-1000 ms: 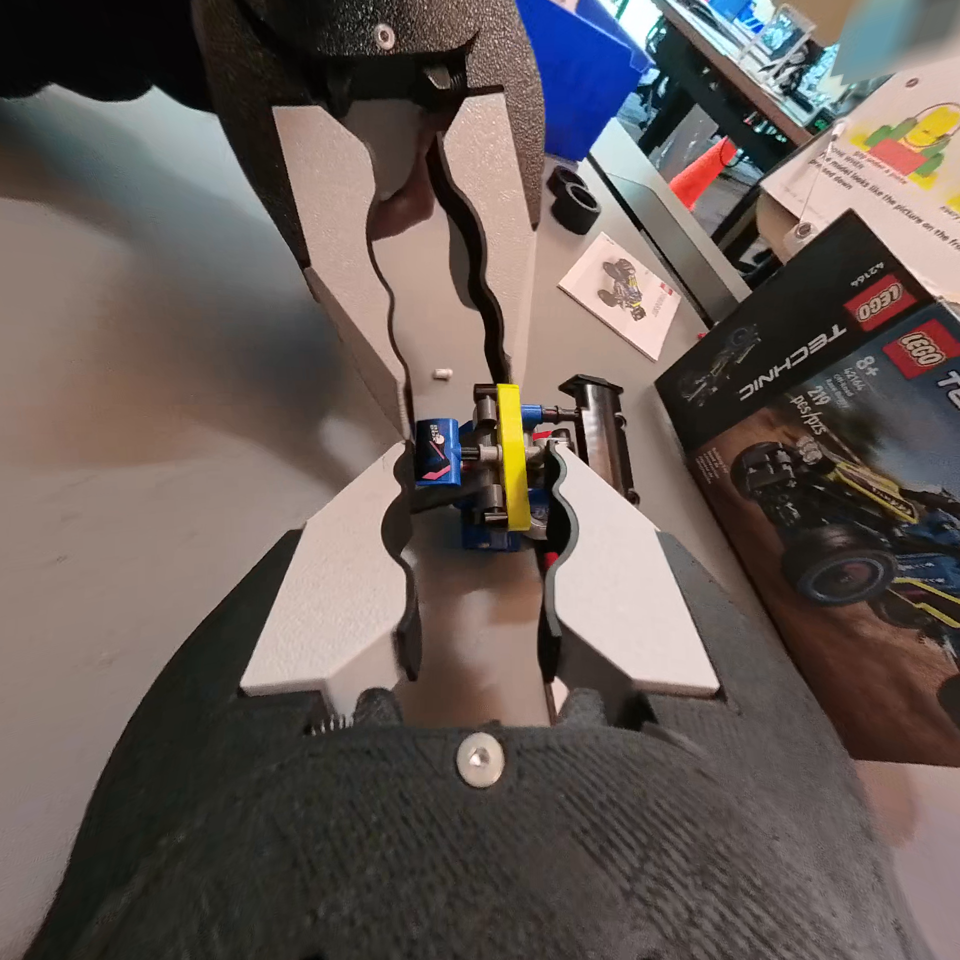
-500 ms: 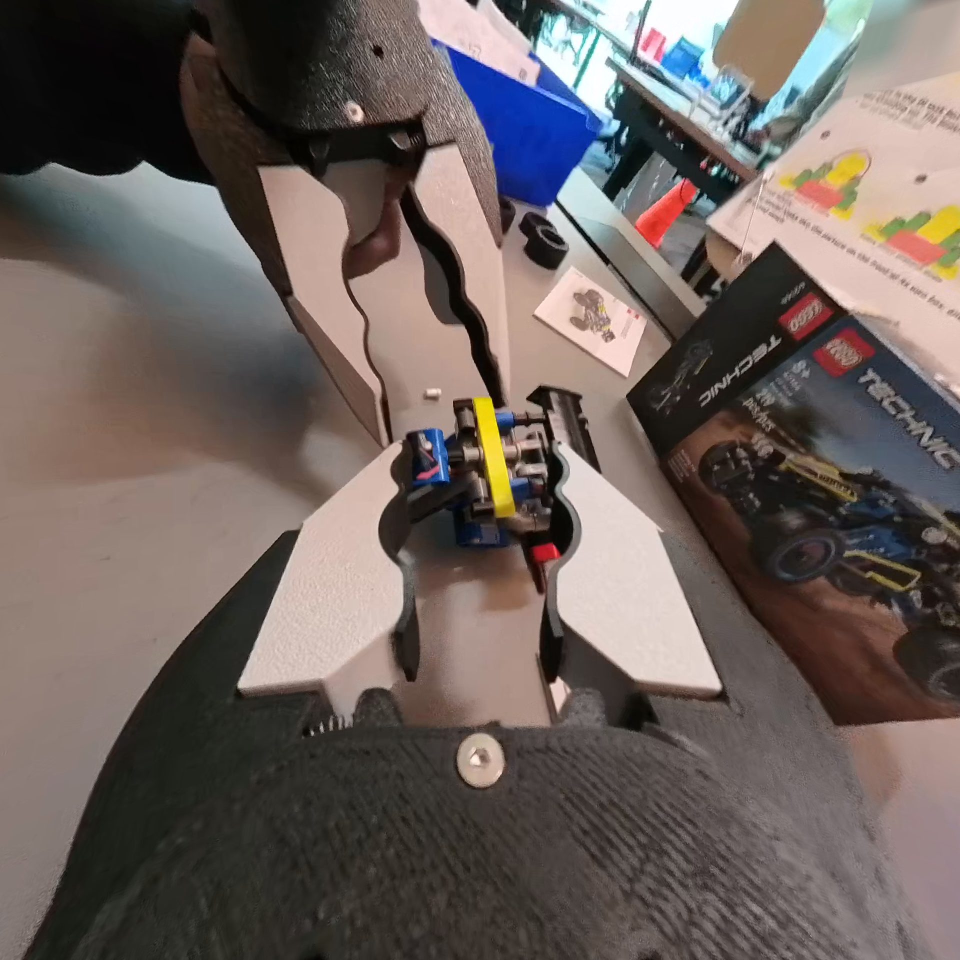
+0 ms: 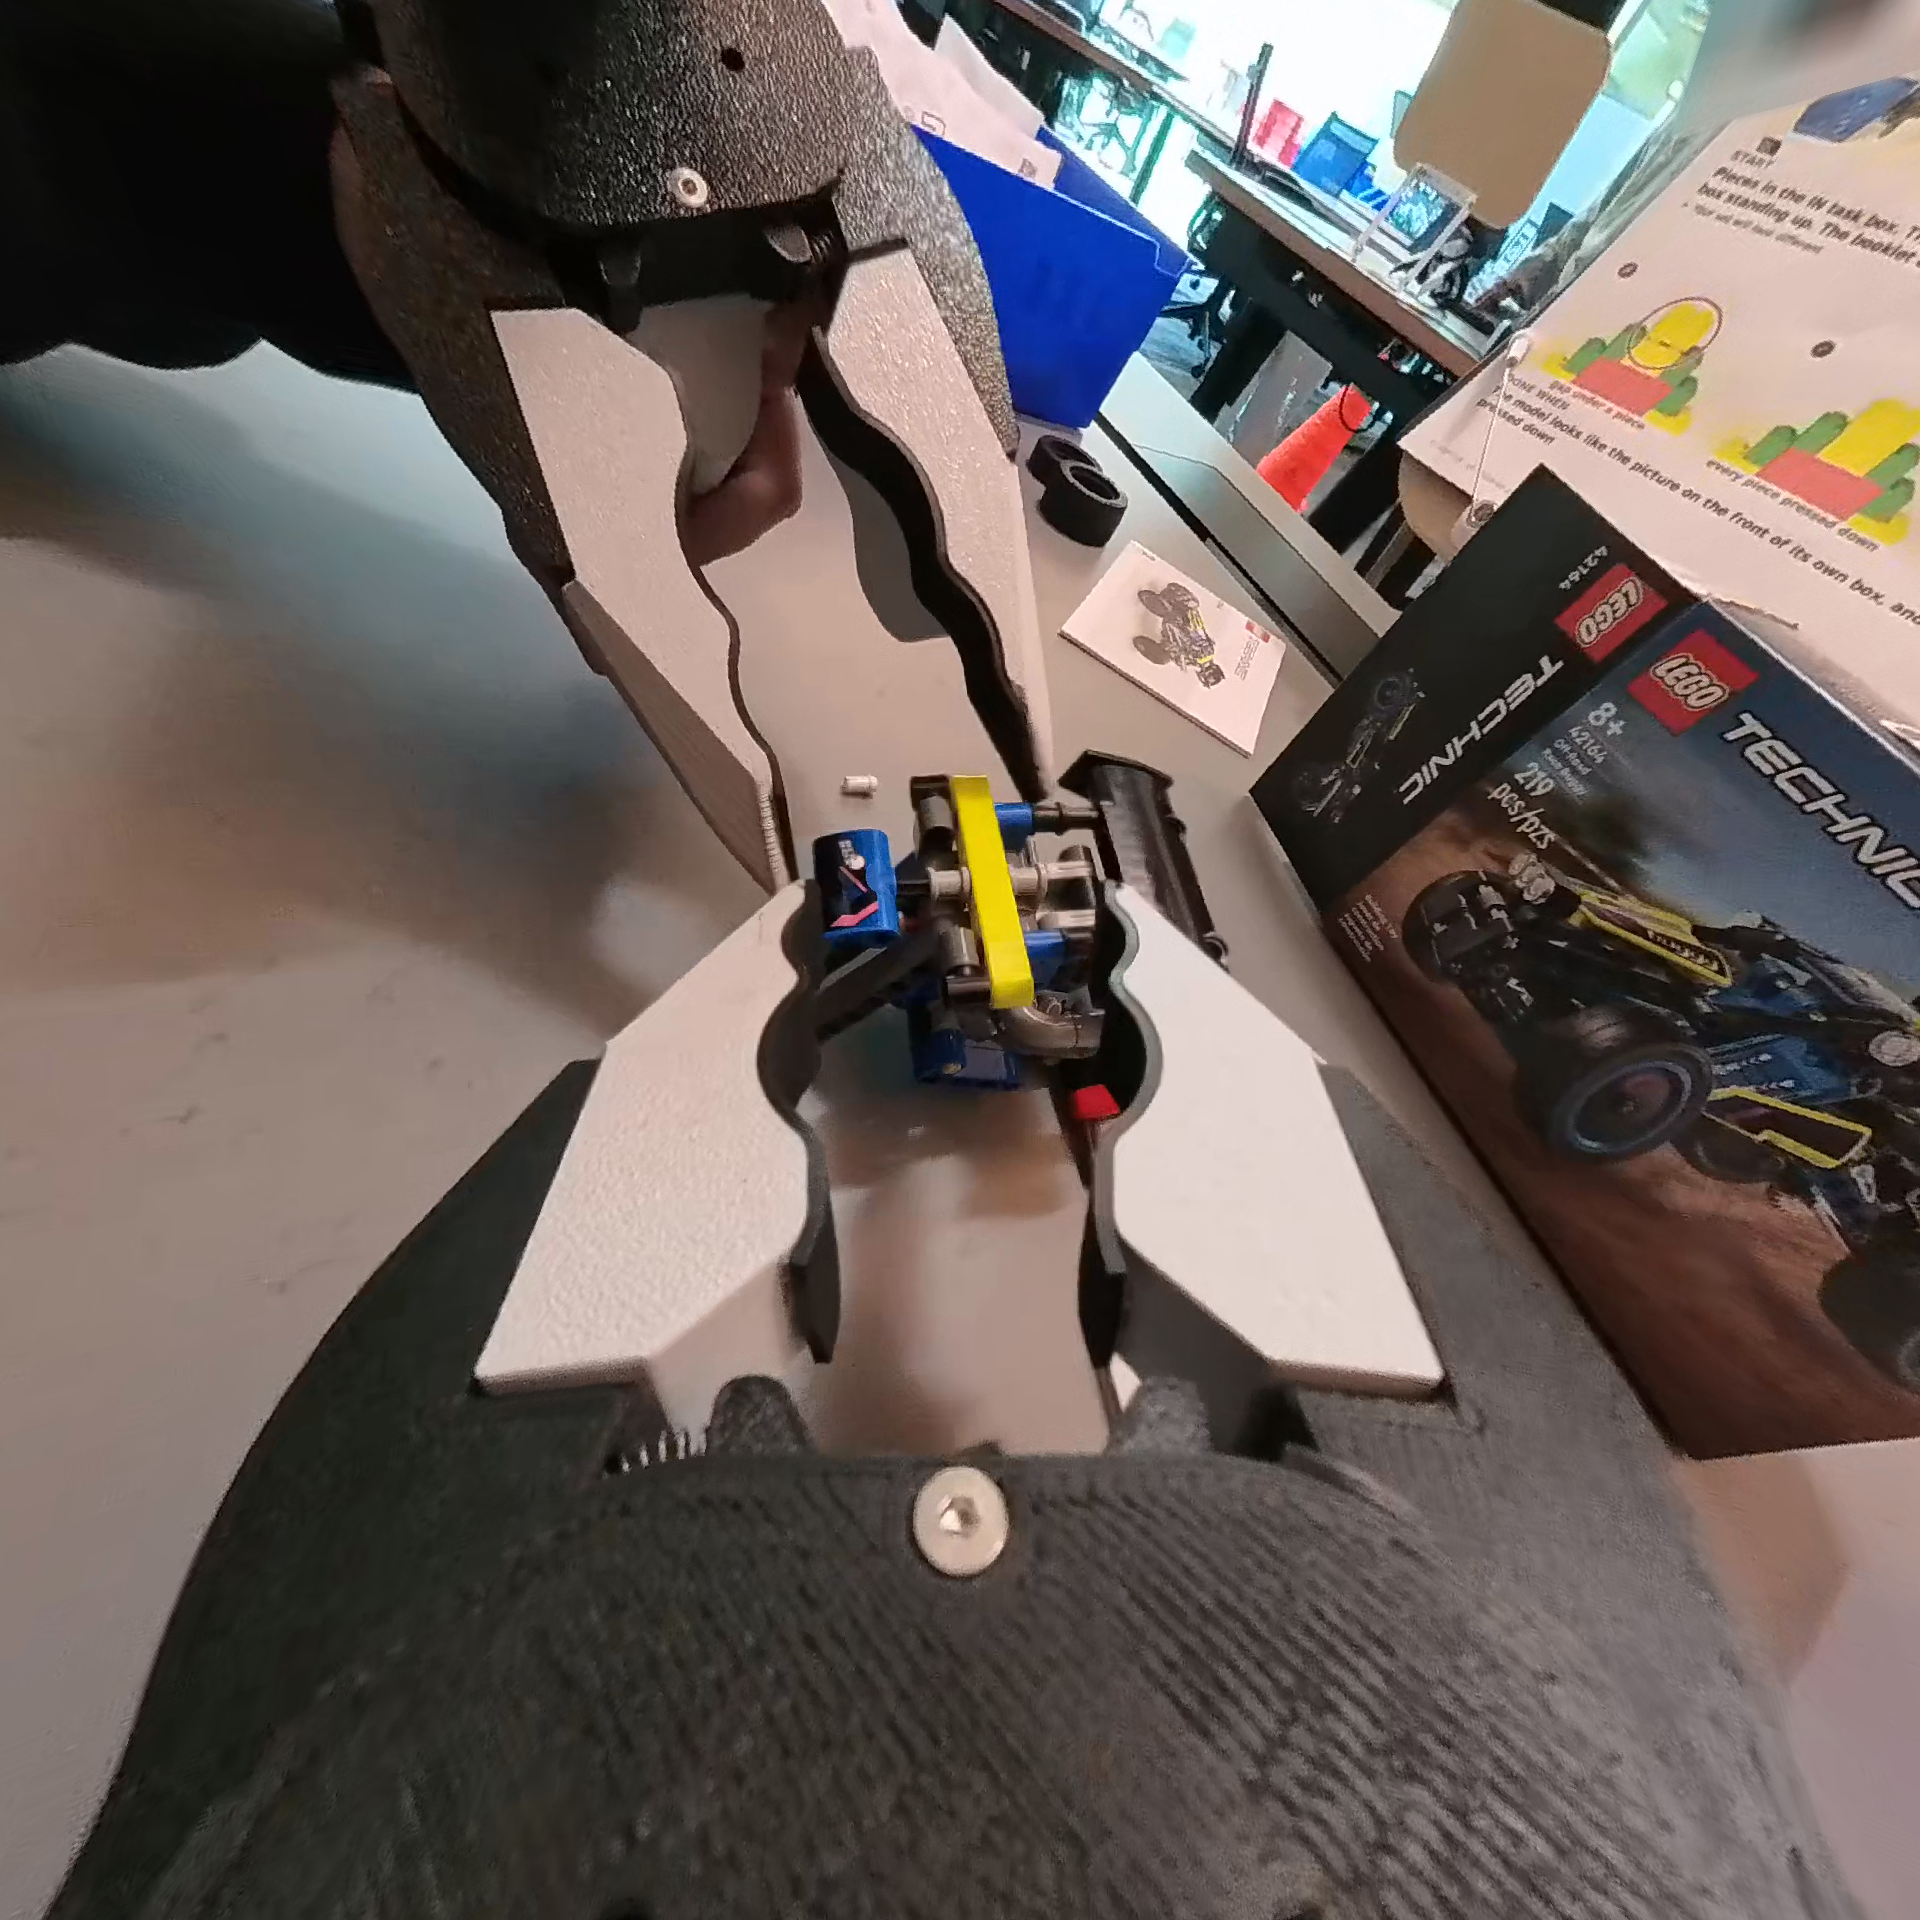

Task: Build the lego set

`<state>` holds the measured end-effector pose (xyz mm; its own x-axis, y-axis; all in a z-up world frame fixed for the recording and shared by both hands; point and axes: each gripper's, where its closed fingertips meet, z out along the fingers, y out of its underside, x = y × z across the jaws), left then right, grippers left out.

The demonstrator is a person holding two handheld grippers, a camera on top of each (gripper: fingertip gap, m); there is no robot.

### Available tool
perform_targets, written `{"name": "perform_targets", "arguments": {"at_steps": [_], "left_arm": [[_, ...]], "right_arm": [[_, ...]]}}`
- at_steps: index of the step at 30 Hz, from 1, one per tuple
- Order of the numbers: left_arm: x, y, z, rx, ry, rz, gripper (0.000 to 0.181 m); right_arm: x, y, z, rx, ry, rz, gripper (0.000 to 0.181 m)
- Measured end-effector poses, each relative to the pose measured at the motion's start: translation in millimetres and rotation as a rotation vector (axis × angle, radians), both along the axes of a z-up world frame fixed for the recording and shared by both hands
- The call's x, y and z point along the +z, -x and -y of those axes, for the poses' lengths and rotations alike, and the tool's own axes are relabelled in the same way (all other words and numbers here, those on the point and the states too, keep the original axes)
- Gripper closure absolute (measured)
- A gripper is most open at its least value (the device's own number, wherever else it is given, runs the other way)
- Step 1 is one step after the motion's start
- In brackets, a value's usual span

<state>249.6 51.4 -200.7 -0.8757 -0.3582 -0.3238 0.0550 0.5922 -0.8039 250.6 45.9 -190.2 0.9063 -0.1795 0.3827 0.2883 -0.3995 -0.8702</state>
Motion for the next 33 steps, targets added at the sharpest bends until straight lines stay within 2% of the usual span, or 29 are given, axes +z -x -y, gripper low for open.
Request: {"name": "perform_targets", "arguments": {"at_steps": [4, 14, 23, 29, 31, 33], "left_arm": [[0.1, -2.0, -1.1, 0.006, -0.007, 0.0, 0.13], [-0.4, 3.4, -5.0, 0.038, 0.024, -0.103, 0.132], [-3.8, -1.5, -5.6, 0.027, -0.006, -0.085, 0.138], [-3.5, -4.8, -3.6, 0.021, 0.005, -0.073, 0.139], [-4.8, -5.3, -4.0, 0.018, 0.011, -0.077, 0.14], [-6.5, -5.3, -5.6, 0.017, 0.004, -0.074, 0.14]], "right_arm": [[-1.8, 2.0, 1.6, 0.028, 0.032, -0.018, 0.137], [-9.4, -0.5, 7.3, -0.018, 0.138, -0.013, 0.132], [-6.7, -2.2, 3.8, -0.035, 0.086, -0.109, 0.135], [-6.6, -2.7, 3.7, 0.002, 0.083, -0.064, 0.136], [-6.1, 0.8, 2.1, 0.036, 0.101, -0.027, 0.143], [-5.2, -0.9, 1.7, 0.026, 0.119, -0.001, 0.14]]}}
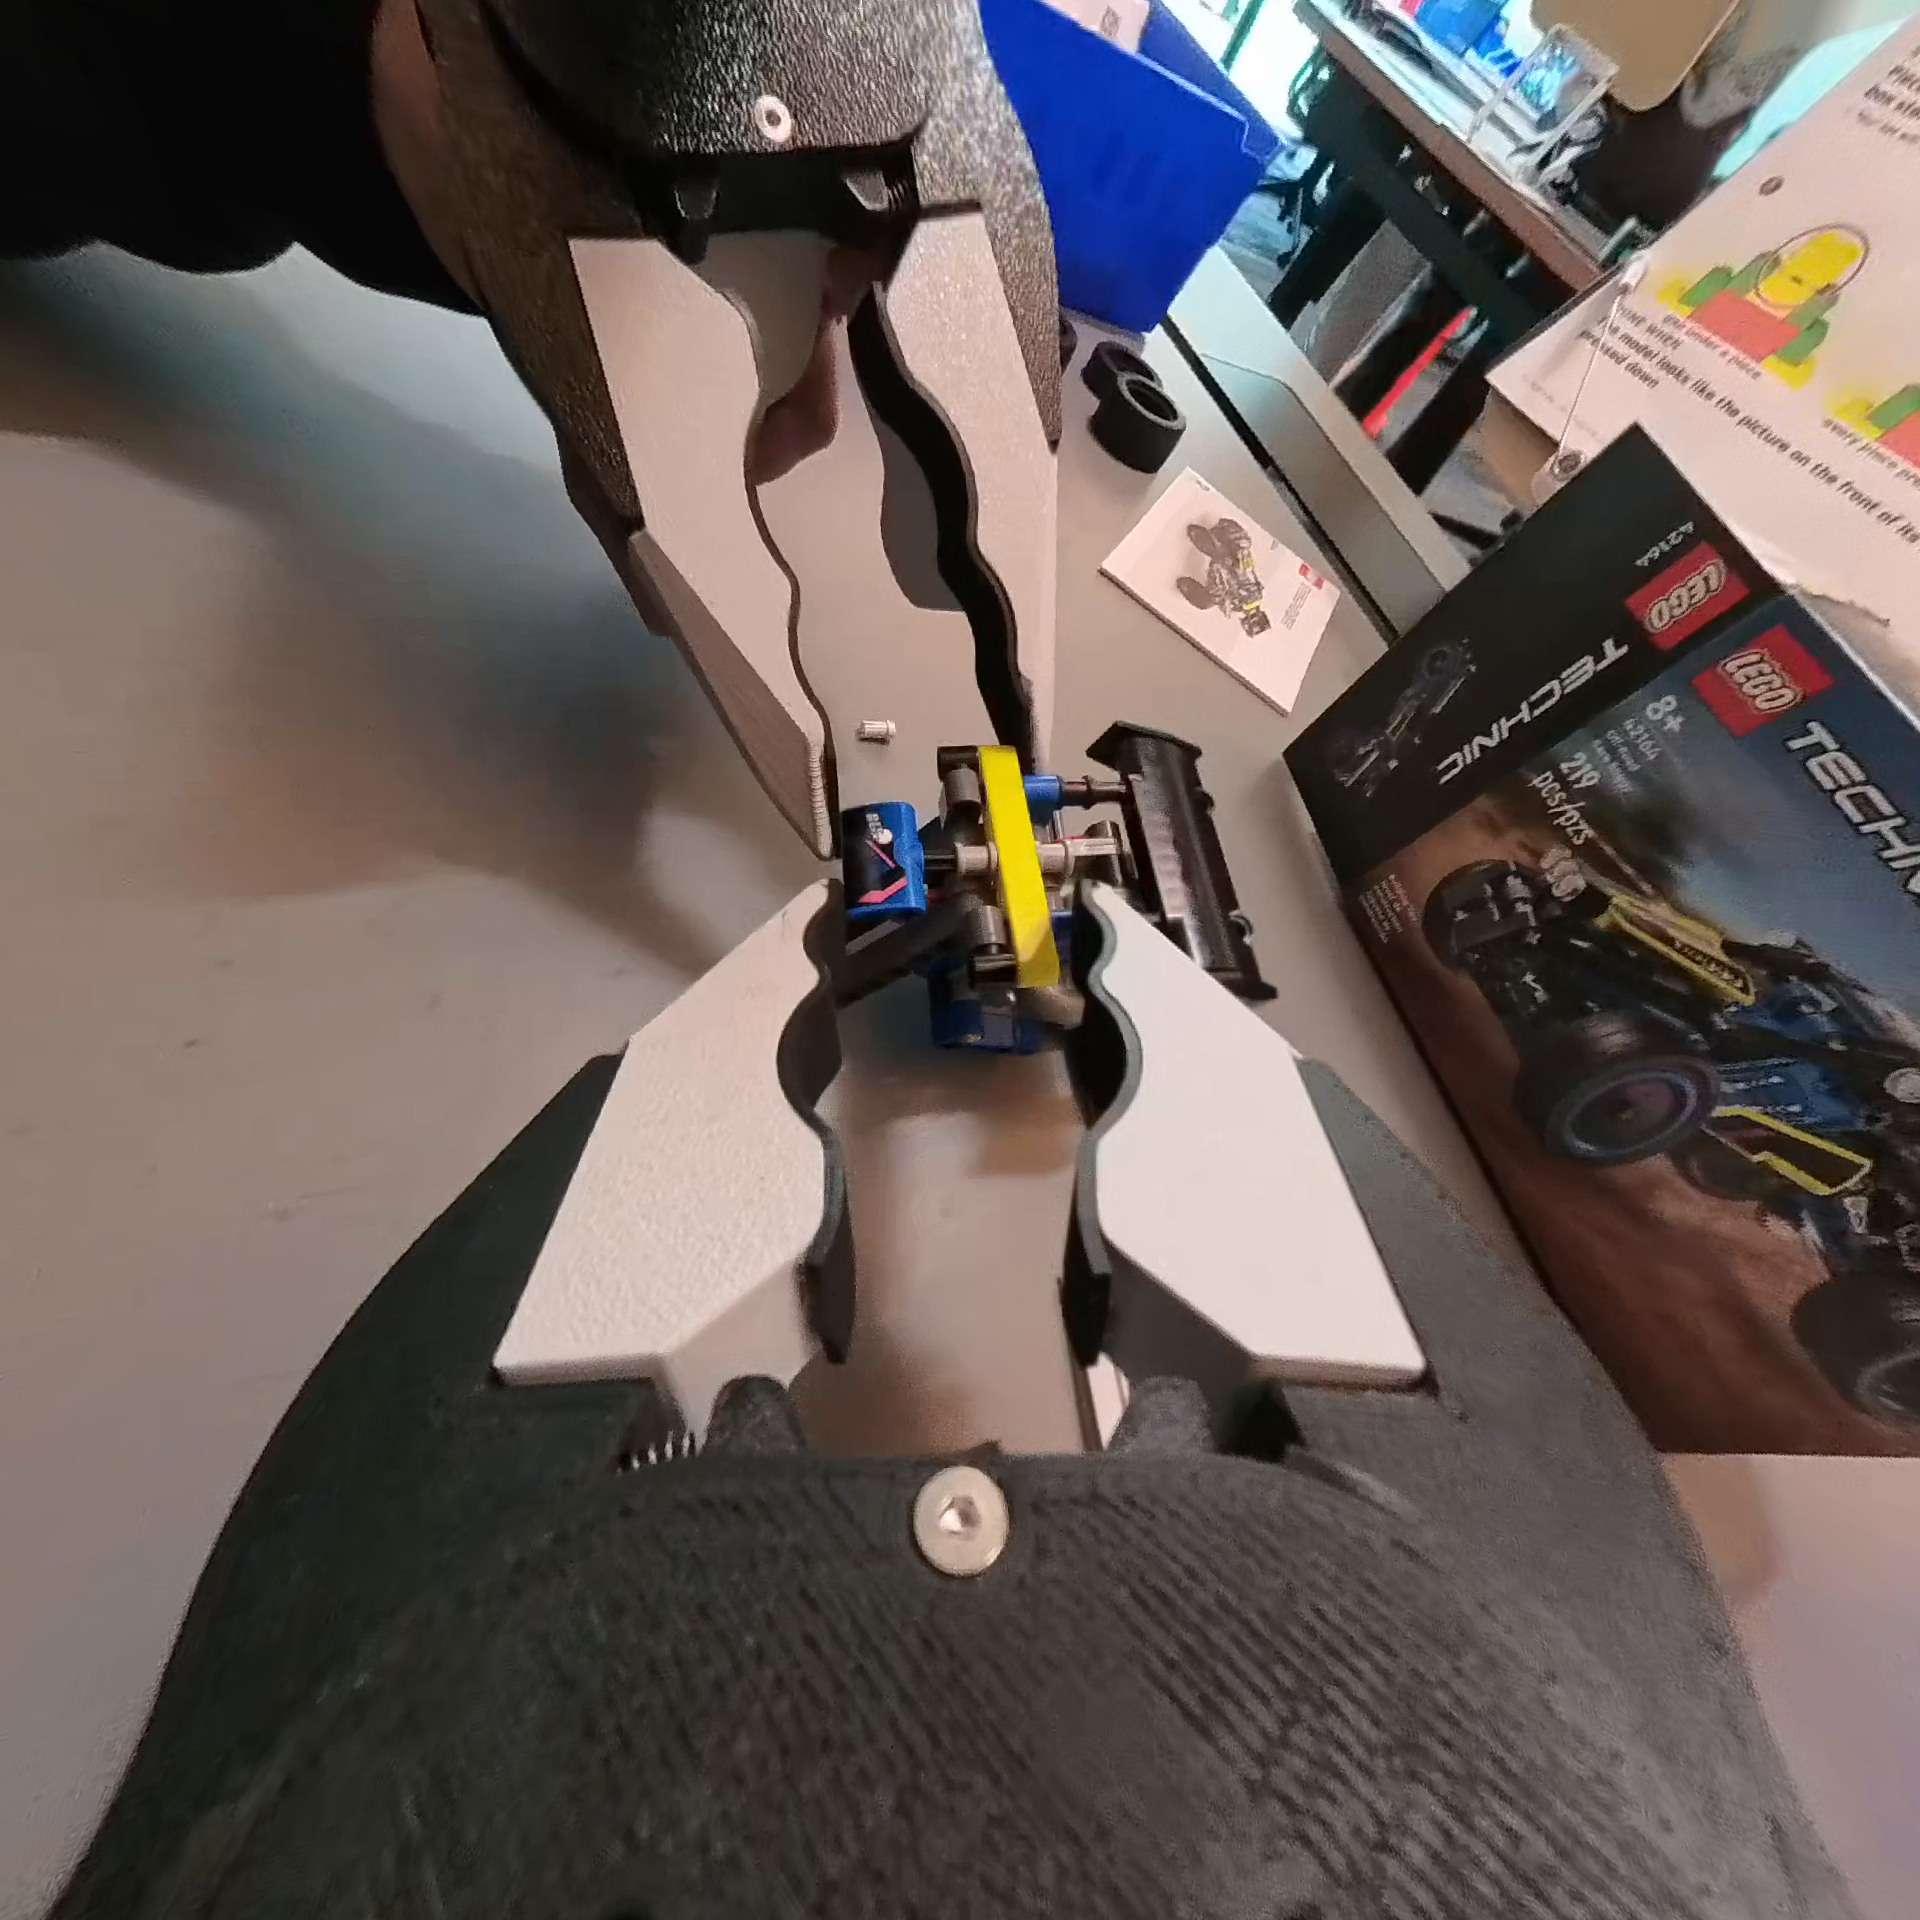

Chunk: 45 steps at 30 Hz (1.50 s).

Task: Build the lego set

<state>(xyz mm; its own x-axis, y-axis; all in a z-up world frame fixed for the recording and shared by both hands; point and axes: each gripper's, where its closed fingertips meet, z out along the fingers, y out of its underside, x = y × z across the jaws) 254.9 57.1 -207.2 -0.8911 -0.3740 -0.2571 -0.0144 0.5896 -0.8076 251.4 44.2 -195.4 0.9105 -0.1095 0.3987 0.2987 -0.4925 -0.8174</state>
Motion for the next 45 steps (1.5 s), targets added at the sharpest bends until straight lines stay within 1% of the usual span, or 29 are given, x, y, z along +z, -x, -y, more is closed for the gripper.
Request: {"name": "perform_targets", "arguments": {"at_steps": [3, 7, 10, 13, 19, 28, 39, 45], "left_arm": [[0.6, 0.3, -0.8, -0.001, -0.003, 0.01, 0.141], [1.0, 0.4, 1.2, -0.011, -0.002, 0.016, 0.141], [0.4, -0.7, 1.9, -0.007, -0.005, 0.018, 0.14], [0.5, -2.0, 2.2, 0.001, -0.006, 0.021, 0.138], [0.3, -4.5, 1.5, -0.012, -0.03, 0.027, 0.14], [-0.8, -6.8, -0.4, -0.019, -0.034, 0.011, 0.141], [-0.8, -10.3, -1.6, 0.022, -0.069, 0.013, 0.147], [-1.2, -11.1, -2.0, 0.04, -0.067, 0.01, 0.148]], "right_arm": [[-1.9, 0.7, -1.7, 0.017, 0.006, -0.06, 0.143], [-5.1, -0.4, -3.4, 0.042, 0.057, -0.081, 0.143], [-6.0, -1.4, -4.3, 0.051, 0.076, -0.133, 0.143], [-6.3, -2.2, -4.2, 0.054, 0.084, -0.147, 0.143], [-6.4, -3.5, -4.0, 0.067, 0.085, -0.155, 0.144], [-5.6, -4.9, -6.8, 0.071, 0.034, -0.139, 0.144], [-4.4, -7.7, -7.3, 0.069, 0.008, -0.122, 0.15], [-4.5, -8.3, -7.7, 0.07, 0.01, -0.125, 0.151]]}}
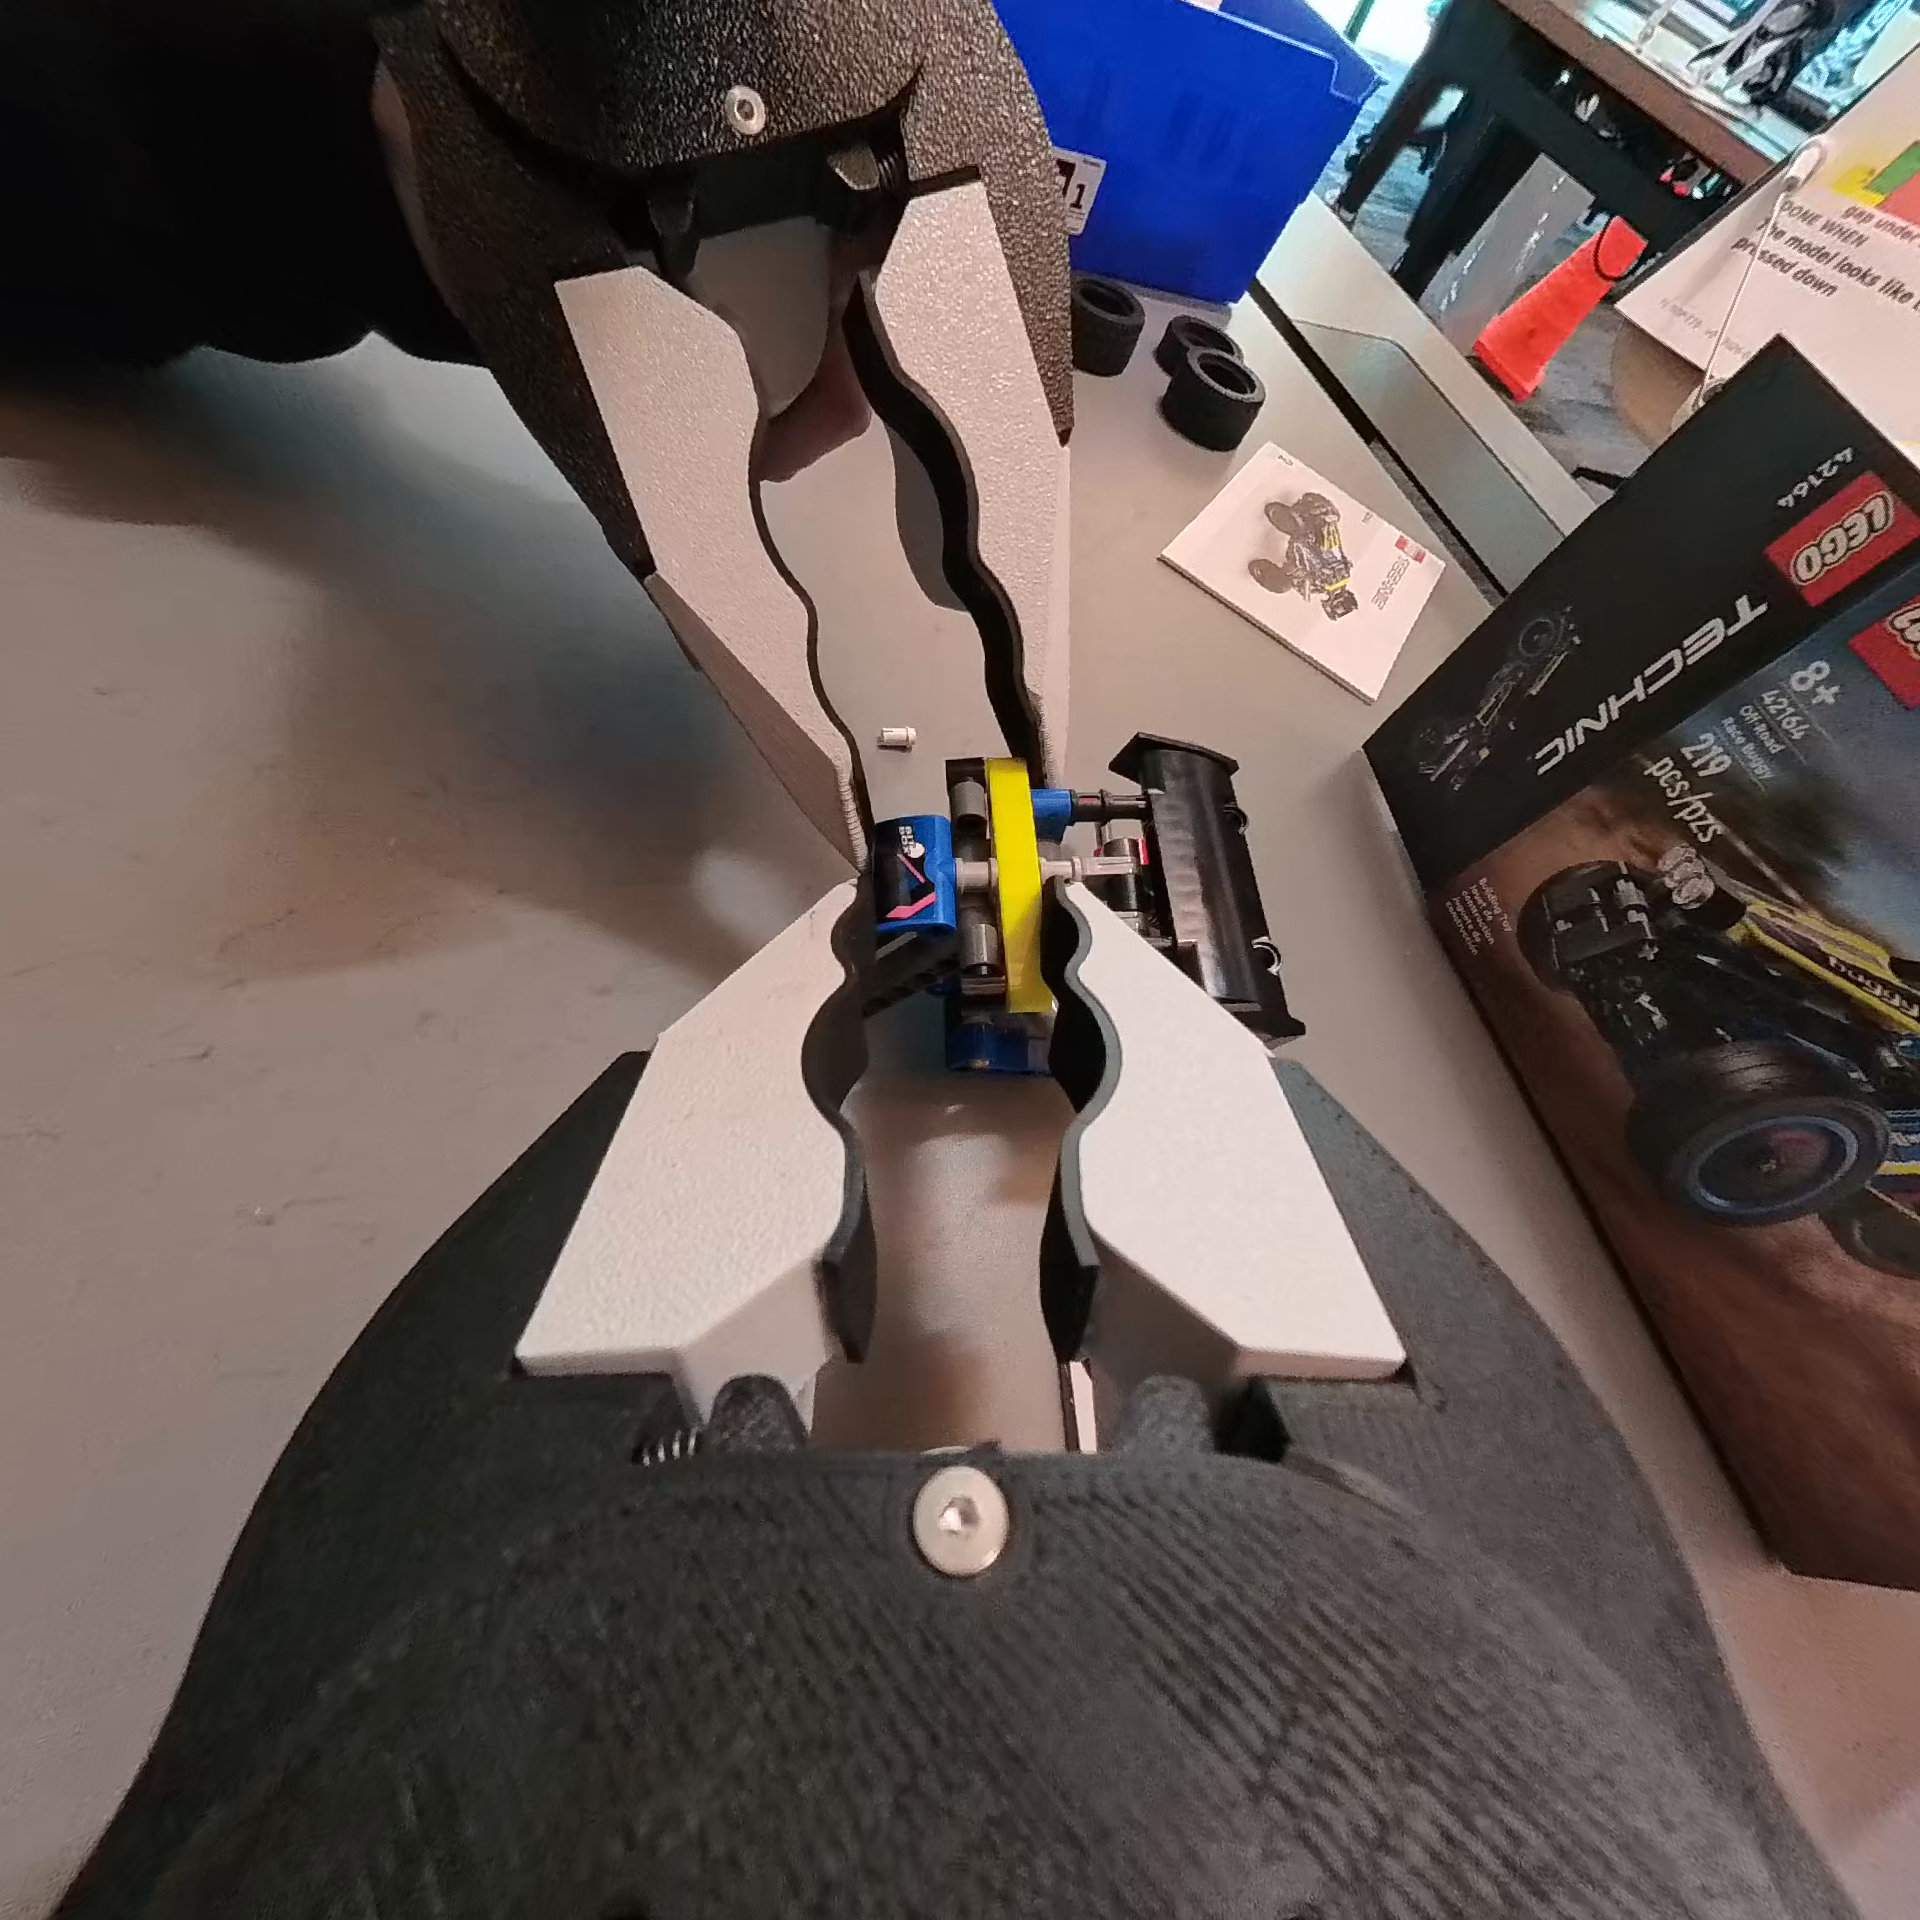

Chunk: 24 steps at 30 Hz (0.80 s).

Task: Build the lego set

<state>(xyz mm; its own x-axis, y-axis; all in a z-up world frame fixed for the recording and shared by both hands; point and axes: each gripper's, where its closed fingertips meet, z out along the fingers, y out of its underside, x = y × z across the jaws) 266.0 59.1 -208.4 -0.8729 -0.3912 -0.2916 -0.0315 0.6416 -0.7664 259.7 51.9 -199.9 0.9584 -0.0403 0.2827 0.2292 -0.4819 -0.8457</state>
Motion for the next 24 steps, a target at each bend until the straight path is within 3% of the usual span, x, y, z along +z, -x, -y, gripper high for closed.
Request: {"name": "perform_targets", "arguments": {"at_steps": [14, 16, 18, 24], "left_arm": [[1.2, 4.1, -3.7, 0.041, 0.13, -0.033, 0.143], [4.4, 4.8, -9.2, 0.063, 0.151, -0.035, 0.136], [6.5, 7.5, -14.2, 0.08, 0.165, -0.043, 0.135], [-3.3, 12.9, -17.6, 0.118, 0.152, -0.073, 0.136]], "right_arm": [[1.6, 6.1, 0.3, 0.02, -0.031, 0.0, 0.143], [5.0, 10.5, 7.4, 0.038, -0.018, 0.027, 0.135], [16.2, 4.3, 20.1, -0.003, -0.039, 0.071, 0.138], [5.6, -11.8, 35.3, -0.066, -0.061, -0.102, 0.143]]}}
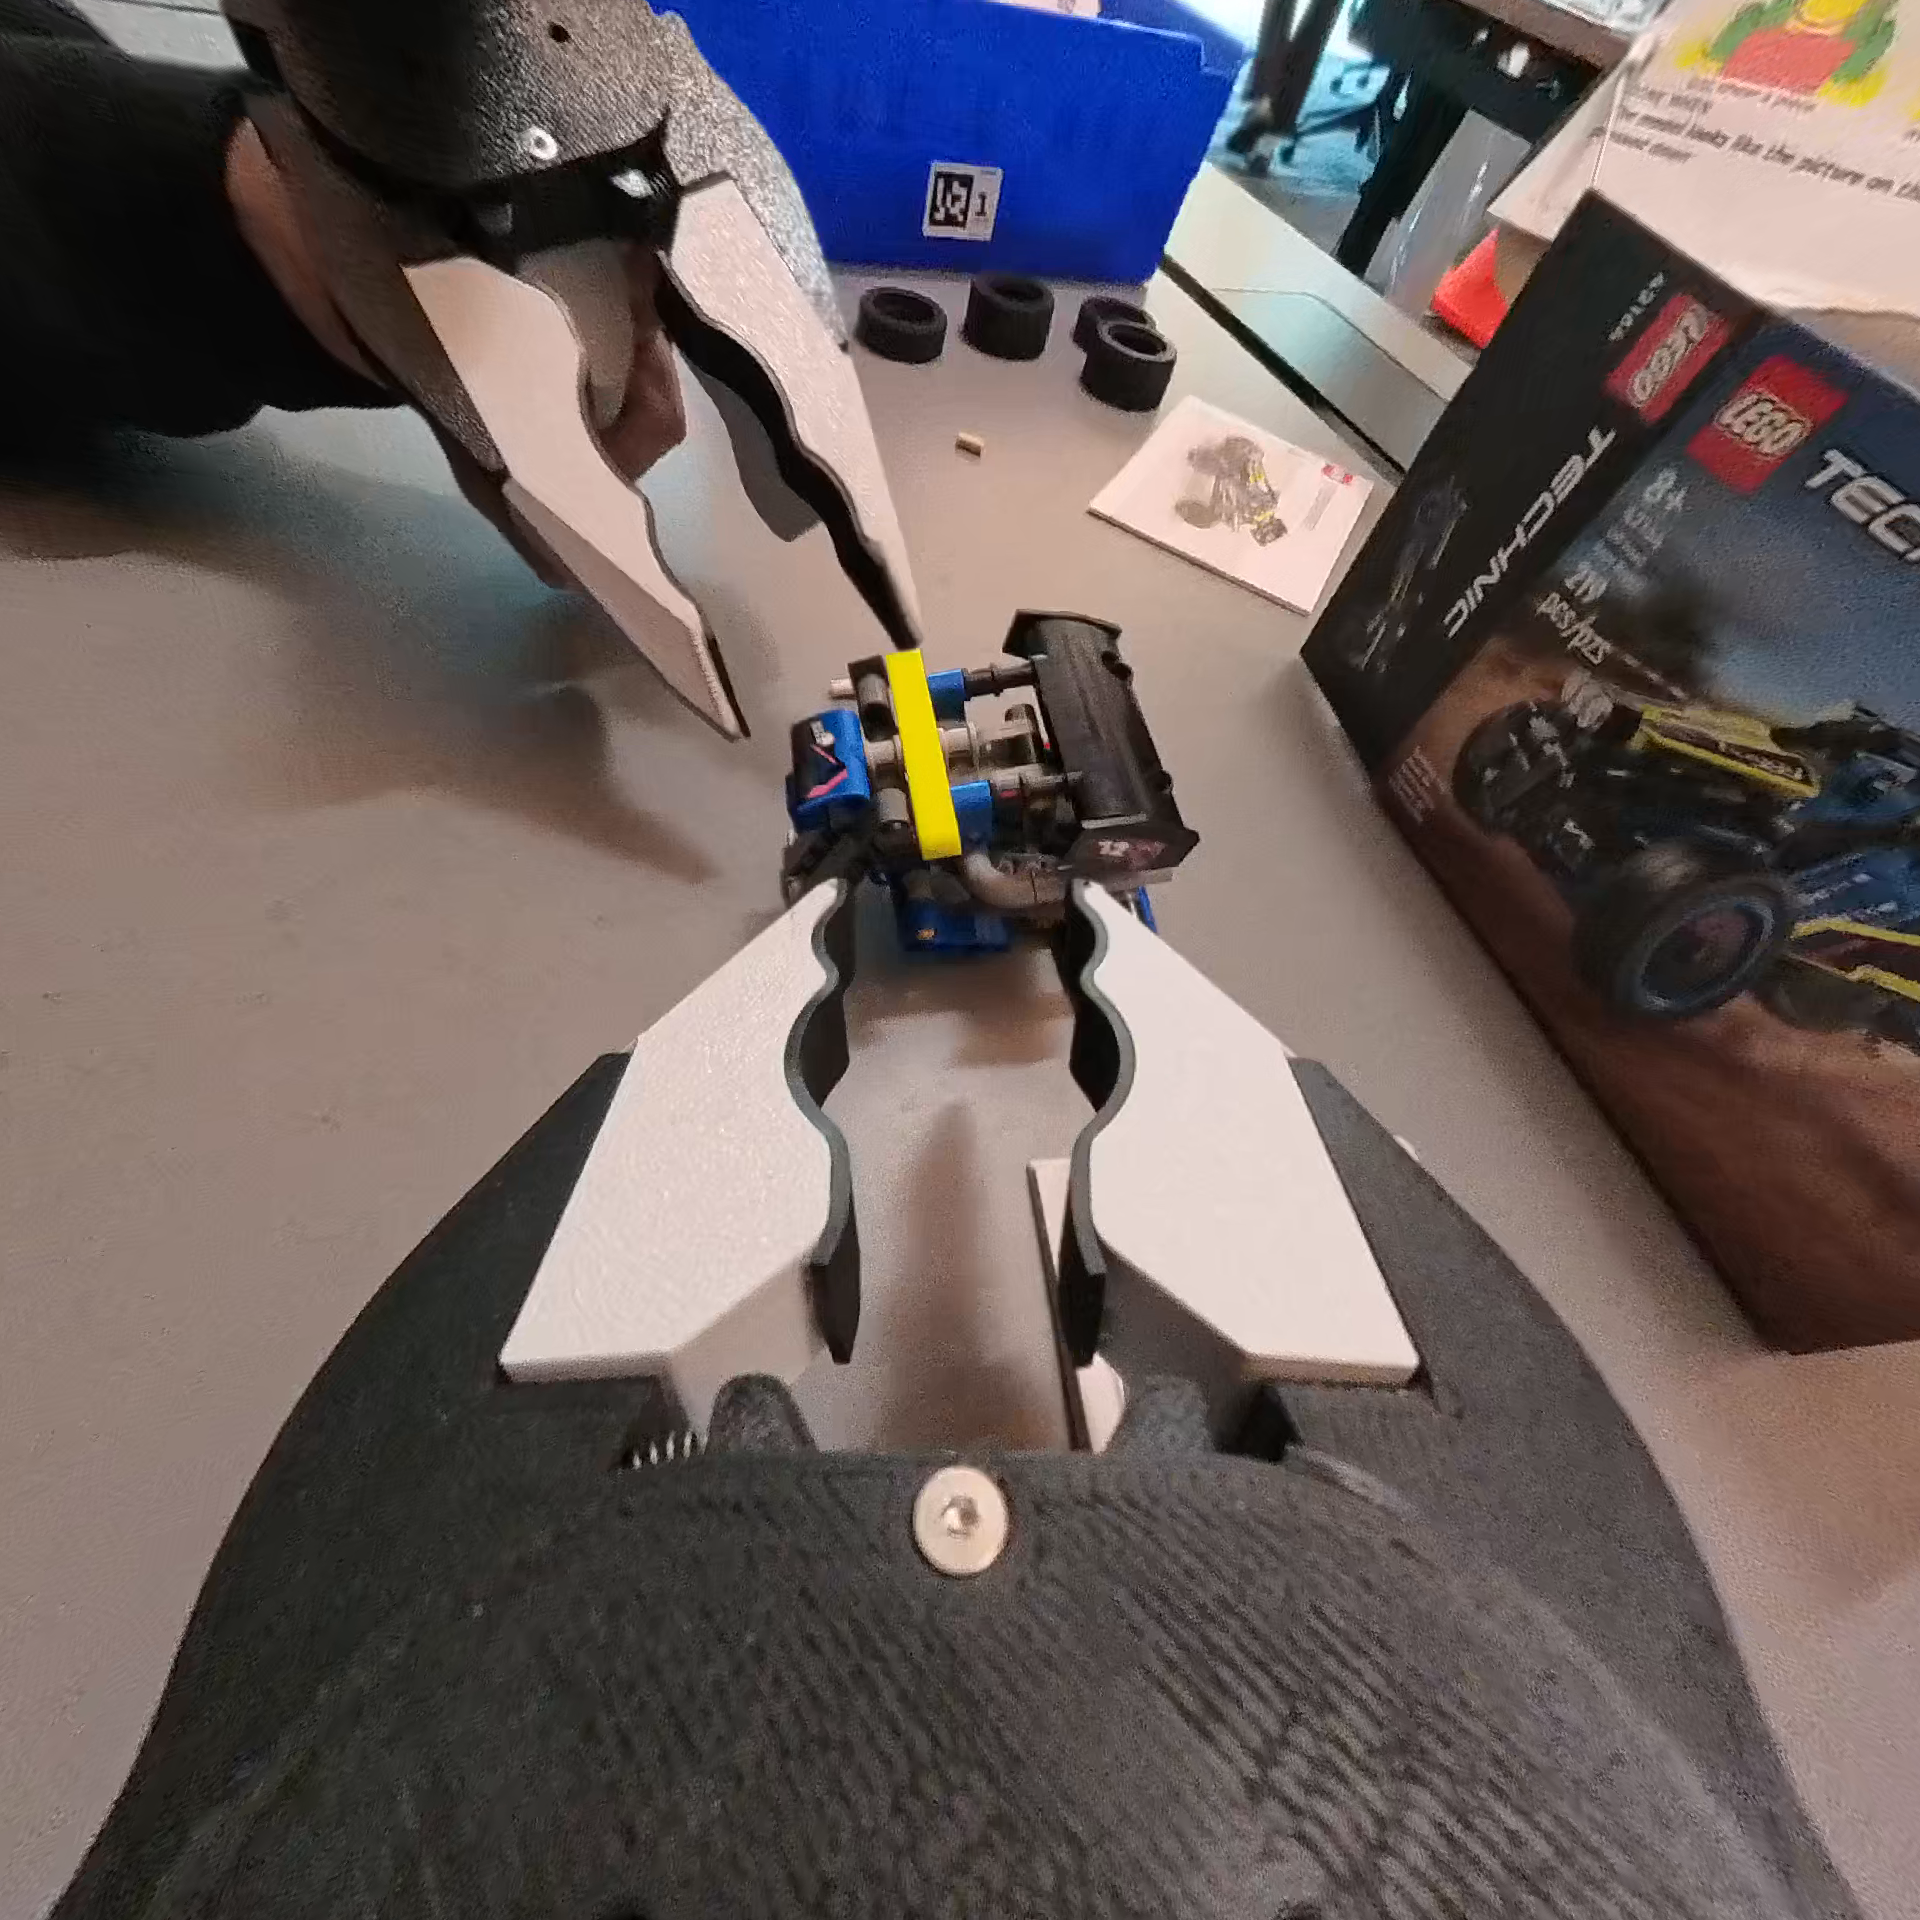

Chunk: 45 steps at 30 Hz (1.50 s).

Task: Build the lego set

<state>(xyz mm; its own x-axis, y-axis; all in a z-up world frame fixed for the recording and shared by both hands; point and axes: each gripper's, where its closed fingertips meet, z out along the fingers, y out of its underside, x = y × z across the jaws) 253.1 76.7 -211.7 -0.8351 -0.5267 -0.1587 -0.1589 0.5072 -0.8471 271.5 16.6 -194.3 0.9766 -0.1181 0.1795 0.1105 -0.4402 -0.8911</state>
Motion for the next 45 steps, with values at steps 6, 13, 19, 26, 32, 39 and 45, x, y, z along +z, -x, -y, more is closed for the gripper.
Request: {"name": "perform_targets", "arguments": {"at_steps": [6, 13, 19, 26, 32, 39, 45], "left_arm": [[1.4, 7.4, 2.5, 0.02, -0.003, -0.022, 0.14], [3.1, 17.9, -9.7, 0.038, 0.015, -0.033, 0.141], [9.5, 17.9, -14.9, 0.071, 0.07, -0.031, 0.143], [25.0, 24.7, -23.2, 0.121, 0.07, 0.002, 0.145], [34.2, 45.1, 28.1, -0.013, 0.039, -0.003, 0.148], [3.8, 47.0, 119.8, -0.213, -0.049, -0.086, 0.152], [-11.7, 49.9, 138.0, -0.218, -0.046, -0.136, 0.152]], "right_arm": [[0.8, 6.4, -16.8, -0.023, -0.037, 0.011, 0.16], [1.7, 17.6, -33.7, -0.061, -0.082, 0.002, 0.166], [-2.3, 37.9, -53.6, 0.003, -0.075, 0.015, 0.159], [1.3, 24.8, 48.4, -0.033, 0.224, 0.187, 0.153], [9.6, -28.0, 187.0, -0.284, 0.304, 0.319, 0.145], [-29.4, -27.1, 133.7, -0.094, 0.407, 0.239, 0.139], [-40.4, -31.3, 128.0, -0.036, 0.413, 0.135, 0.17]]}}
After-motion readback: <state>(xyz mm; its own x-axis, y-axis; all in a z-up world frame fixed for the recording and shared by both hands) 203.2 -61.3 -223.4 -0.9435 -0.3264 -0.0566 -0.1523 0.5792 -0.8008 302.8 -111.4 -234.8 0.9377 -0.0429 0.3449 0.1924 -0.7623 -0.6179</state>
